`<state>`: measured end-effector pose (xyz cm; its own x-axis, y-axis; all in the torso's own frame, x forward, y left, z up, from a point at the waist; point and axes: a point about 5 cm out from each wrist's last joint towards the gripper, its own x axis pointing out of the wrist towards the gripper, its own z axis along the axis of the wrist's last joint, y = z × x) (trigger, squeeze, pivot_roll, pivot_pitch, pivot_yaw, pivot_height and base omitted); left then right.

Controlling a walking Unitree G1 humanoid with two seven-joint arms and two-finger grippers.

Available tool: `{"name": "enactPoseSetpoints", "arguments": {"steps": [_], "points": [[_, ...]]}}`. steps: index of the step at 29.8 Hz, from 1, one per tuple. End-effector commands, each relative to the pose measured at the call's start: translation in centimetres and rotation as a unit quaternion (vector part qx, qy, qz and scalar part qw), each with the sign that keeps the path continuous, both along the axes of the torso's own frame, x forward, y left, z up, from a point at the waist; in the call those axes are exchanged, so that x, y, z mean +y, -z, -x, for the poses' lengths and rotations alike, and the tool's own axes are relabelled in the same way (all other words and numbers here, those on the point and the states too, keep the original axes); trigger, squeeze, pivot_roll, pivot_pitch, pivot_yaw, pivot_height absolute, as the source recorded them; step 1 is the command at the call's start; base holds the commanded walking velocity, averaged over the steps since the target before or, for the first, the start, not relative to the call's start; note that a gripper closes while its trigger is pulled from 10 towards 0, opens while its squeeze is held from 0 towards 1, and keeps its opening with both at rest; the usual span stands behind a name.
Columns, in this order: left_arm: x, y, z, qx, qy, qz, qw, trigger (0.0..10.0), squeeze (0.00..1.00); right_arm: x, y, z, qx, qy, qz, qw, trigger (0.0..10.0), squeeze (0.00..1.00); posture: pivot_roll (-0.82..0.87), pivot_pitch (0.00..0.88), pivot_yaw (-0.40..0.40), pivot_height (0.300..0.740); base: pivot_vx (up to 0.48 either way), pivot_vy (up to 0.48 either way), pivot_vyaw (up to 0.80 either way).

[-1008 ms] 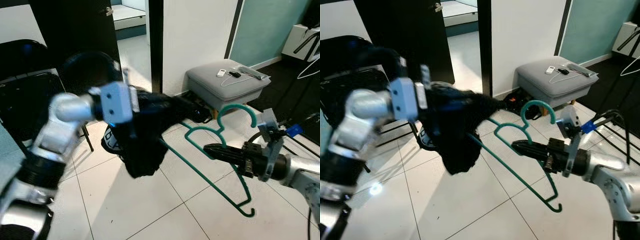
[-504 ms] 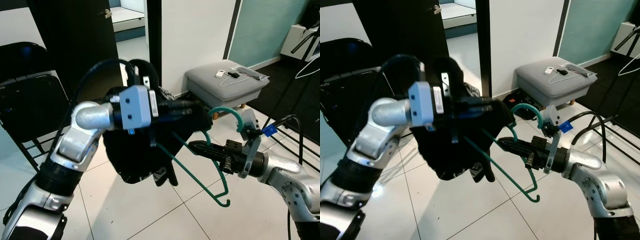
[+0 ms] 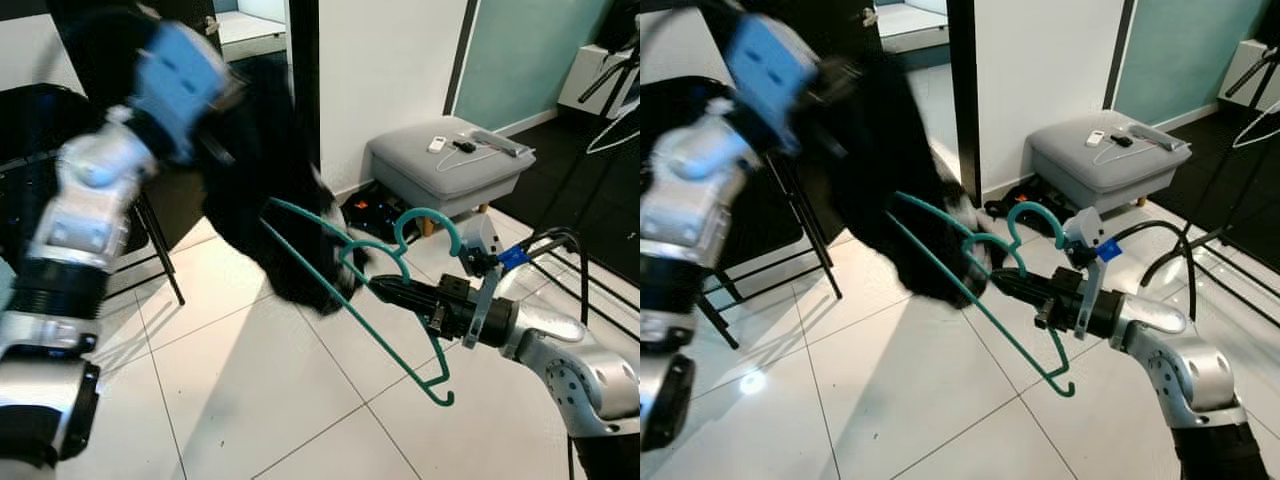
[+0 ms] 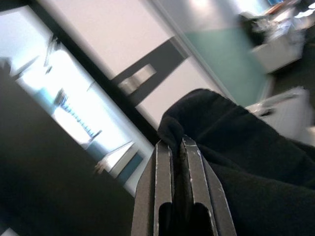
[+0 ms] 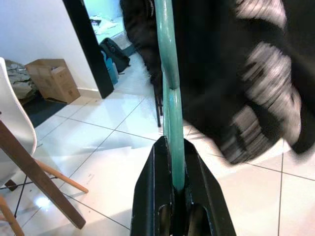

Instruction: Hang hanger

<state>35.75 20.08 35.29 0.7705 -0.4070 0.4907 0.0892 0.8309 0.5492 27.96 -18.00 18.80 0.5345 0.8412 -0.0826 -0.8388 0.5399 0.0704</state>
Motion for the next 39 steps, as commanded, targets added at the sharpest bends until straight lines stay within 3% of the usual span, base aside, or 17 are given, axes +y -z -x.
{"name": "enactPoseSetpoints", "arguments": {"steps": [1,4,8,10,12,15,17,23,28,32,34,36,37,39], "points": [[2.0,-1.2,0.4,-0.015,-0.021,0.038,0.999,10.0,0.00,-0.2,-0.2,-0.1,-0.009,0.008,0.002,1.000,10.0,0.00,-0.09,0.000,0.052,0.740,0.000,0.000,0.00],[1.6,-1.3,0.6,-0.025,0.005,0.037,0.999,10.0,0.00,-0.5,-0.2,-0.3,-0.012,0.020,0.004,1.000,10.0,0.00,-0.09,0.000,0.051,0.740,0.000,0.000,0.00],[-1.5,-0.9,1.6,-0.051,0.099,-0.016,0.994,10.0,0.00,-0.4,-0.2,-0.5,-0.014,0.024,0.004,1.000,10.0,0.00,-0.09,0.000,0.050,0.740,0.000,0.000,0.00],[-3.8,-0.4,2.6,-0.063,0.169,-0.050,0.982,10.0,0.00,-0.3,-0.2,-0.6,-0.016,0.026,0.004,1.000,10.0,0.00,-0.09,0.000,0.049,0.740,0.000,0.000,0.00],[-5.6,-0.1,3.5,-0.063,0.226,-0.056,0.971,10.0,0.00,-0.3,-0.2,-0.7,-0.017,0.025,0.003,1.000,10.0,0.00,-0.08,0.000,0.048,0.740,0.000,0.000,0.00],[-6.4,0.2,3.9,-0.058,0.254,-0.056,0.964,10.0,0.00,-0.2,-0.1,-0.7,-0.016,0.022,0.004,1.000,10.0,0.00,-0.09,0.000,0.049,0.740,0.000,0.000,0.00],[-7.3,1.0,4.2,-0.047,0.280,-0.081,0.955,10.0,0.00,-0.1,0.0,-0.4,-0.013,0.017,0.005,1.000,10.0,0.00,-0.09,0.000,0.052,0.740,0.000,0.000,0.00],[-7.7,1.7,4.5,-0.036,0.305,-0.097,0.947,10.0,0.00,0.1,0.2,0.0,-0.009,0.006,0.001,1.000,10.0,0.00,-0.09,0.000,0.056,0.740,0.000,0.000,0.00],[-7.5,1.9,4.3,-0.032,0.298,-0.105,0.948,10.0,0.00,0.3,0.3,0.2,-0.007,0.000,0.000,1.000,10.0,0.00,-0.09,0.000,0.058,0.740,0.000,0.000,0.00],[-6.4,3.0,3.4,-0.011,0.247,-0.160,0.956,10.0,0.00,0.3,0.2,0.3,-0.006,-0.004,-0.003,1.000,10.0,0.00,-0.09,0.000,0.057,0.740,0.000,0.000,0.00],[-6.4,3.0,3.4,-0.011,0.247,-0.160,0.956,10.0,0.00,0.3,0.2,0.3,-0.006,-0.004,-0.003,1.000,10.0,0.00,-0.09,0.000,0.057,0.740,0.000,0.000,0.00],[-6.2,3.2,3.3,-0.005,0.239,-0.173,0.955,10.0,0.00,0.3,0.2,0.3,-0.005,-0.008,-0.004,1.000,10.0,0.00,-0.09,0.000,0.054,0.740,0.000,0.000,0.00],[-5.6,3.9,3.1,0.009,0.217,-0.221,0.951,10.0,0.00,0.3,0.1,0.3,-0.006,-0.012,-0.005,1.000,10.0,0.00,-0.09,0.000,0.051,0.740,0.000,0.000,0.00],[-5.4,3.9,3.3,0.013,0.222,-0.230,0.947,10.0,0.00,0.2,0.1,0.1,-0.008,-0.002,-0.005,1.000,10.0,0.00,-0.09,0.000,0.049,0.740,0.000,0.000,0.00]]}}
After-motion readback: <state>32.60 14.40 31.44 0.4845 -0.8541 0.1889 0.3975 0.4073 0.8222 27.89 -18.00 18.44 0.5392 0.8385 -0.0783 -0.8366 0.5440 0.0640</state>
